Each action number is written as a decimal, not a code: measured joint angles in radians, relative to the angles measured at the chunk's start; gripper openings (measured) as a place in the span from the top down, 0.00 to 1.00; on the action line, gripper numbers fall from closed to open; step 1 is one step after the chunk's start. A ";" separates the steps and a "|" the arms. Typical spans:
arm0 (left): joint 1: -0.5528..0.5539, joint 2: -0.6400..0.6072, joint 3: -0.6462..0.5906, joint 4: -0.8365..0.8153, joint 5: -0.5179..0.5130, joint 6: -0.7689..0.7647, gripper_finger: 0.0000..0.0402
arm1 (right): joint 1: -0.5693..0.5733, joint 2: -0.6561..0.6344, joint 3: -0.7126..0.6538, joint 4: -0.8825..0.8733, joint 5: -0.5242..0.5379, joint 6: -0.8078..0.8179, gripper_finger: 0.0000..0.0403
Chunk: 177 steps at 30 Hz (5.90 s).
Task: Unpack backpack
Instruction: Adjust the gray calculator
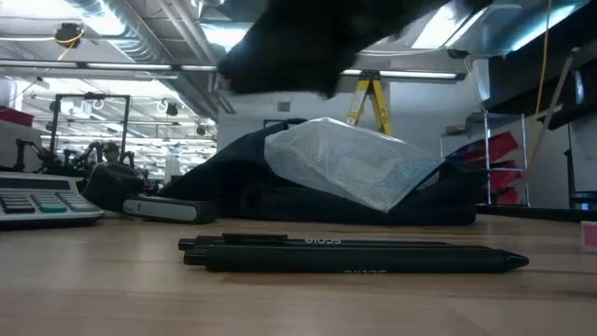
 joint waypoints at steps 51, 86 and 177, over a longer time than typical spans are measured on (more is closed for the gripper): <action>0.064 -0.035 0.298 -0.706 -0.061 -0.101 0.73 | -0.210 0.413 0.538 -0.304 -0.306 -0.305 0.94; 0.766 -0.274 0.155 -0.763 0.144 0.452 0.29 | -0.126 0.353 0.538 -0.398 -0.280 -0.264 0.53; 0.021 0.092 -0.012 0.269 -0.192 0.587 0.29 | -0.084 0.374 0.539 -0.247 -0.149 -0.471 1.00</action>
